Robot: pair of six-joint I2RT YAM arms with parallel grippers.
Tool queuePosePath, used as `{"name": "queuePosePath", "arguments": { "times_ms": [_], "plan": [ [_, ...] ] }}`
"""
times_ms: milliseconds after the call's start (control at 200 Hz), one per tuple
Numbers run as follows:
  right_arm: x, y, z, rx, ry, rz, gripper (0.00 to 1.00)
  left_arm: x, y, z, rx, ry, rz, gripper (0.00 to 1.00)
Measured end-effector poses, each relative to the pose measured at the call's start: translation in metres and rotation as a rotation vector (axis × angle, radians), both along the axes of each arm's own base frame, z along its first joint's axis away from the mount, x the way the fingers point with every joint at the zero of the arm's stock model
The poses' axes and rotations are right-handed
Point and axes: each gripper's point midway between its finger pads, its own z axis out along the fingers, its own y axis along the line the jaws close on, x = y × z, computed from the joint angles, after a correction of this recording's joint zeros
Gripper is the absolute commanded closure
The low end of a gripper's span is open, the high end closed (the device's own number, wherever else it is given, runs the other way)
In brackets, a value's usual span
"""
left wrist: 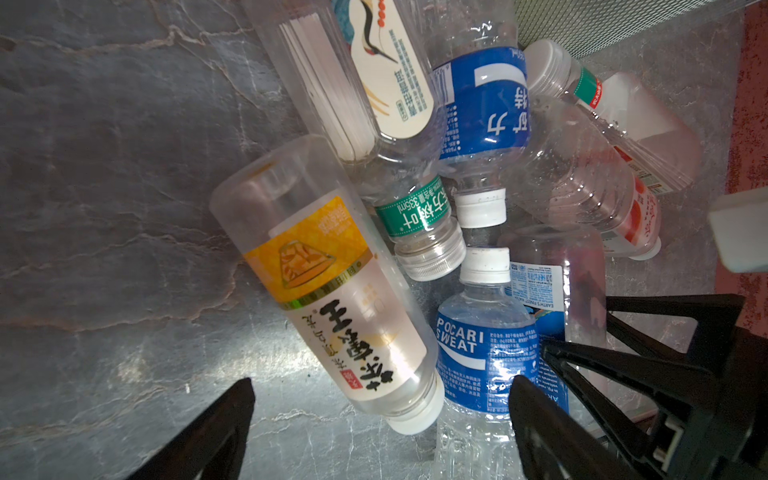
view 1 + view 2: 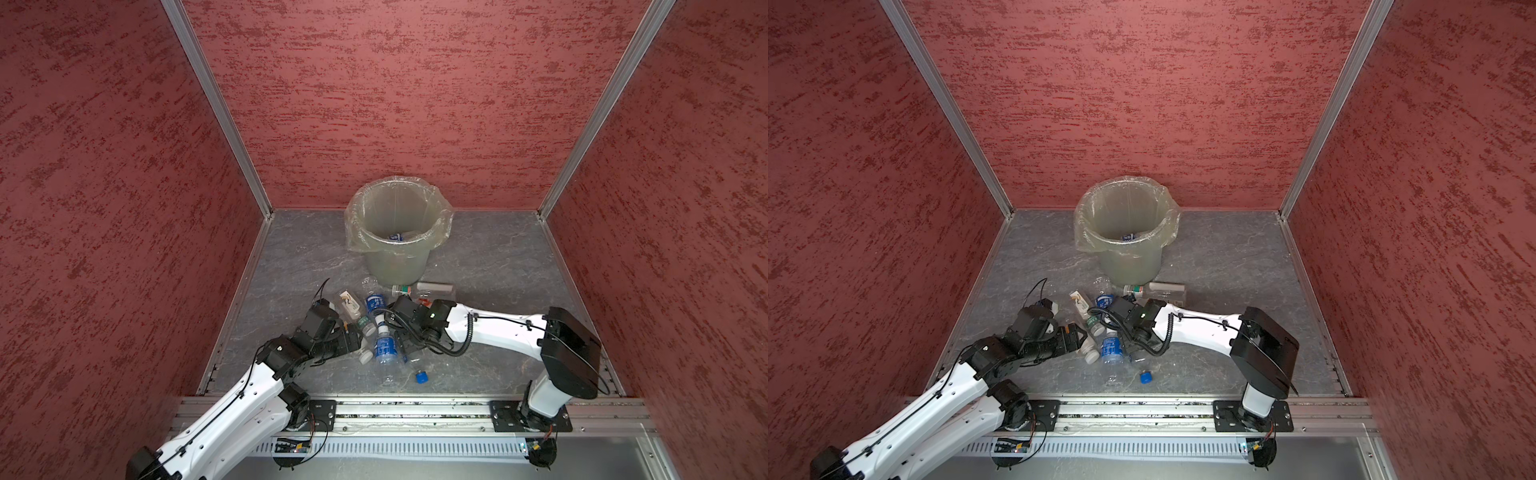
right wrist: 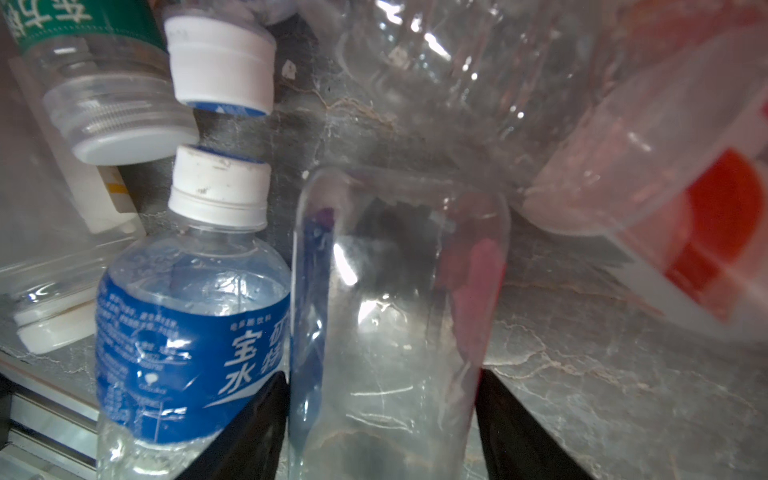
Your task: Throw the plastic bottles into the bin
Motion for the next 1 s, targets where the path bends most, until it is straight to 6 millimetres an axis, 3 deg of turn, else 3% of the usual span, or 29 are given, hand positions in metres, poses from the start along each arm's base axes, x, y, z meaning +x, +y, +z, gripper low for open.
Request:
{"name": "queuePosePath", "arguments": {
  "times_ms": [1002],
  "plan": [
    [0.000,-0.008,-0.028,-0.108,0.019,0.033,0.27,0.001,-0.002,0.001,-0.008,-0.008,-0.002,0.03]
  ]
}}
